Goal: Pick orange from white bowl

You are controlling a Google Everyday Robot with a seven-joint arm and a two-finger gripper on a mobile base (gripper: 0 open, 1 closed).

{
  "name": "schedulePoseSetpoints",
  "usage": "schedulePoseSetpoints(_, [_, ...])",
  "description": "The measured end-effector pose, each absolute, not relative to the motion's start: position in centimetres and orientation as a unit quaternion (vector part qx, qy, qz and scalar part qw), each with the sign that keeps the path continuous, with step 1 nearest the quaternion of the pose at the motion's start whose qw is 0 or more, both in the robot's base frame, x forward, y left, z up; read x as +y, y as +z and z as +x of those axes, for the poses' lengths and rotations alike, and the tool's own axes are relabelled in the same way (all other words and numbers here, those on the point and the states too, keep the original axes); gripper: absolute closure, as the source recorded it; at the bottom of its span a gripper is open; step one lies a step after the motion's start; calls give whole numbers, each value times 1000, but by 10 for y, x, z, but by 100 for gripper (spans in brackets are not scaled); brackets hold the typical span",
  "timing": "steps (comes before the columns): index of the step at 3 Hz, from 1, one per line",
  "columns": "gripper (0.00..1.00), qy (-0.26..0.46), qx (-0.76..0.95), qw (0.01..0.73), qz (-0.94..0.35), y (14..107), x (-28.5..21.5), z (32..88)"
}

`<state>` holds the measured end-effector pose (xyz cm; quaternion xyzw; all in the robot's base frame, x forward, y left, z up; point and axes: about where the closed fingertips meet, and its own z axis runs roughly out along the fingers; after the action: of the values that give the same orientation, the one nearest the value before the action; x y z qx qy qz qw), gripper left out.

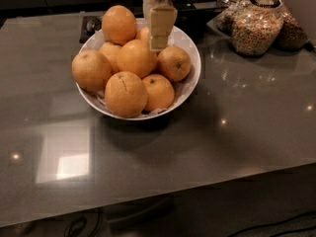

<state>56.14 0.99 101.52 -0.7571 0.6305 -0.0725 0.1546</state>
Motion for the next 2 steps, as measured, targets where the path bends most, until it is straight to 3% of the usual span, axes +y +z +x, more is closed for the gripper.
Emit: schedulePoseSetpoints(2, [27,-72,612,131,-776,996,25,573])
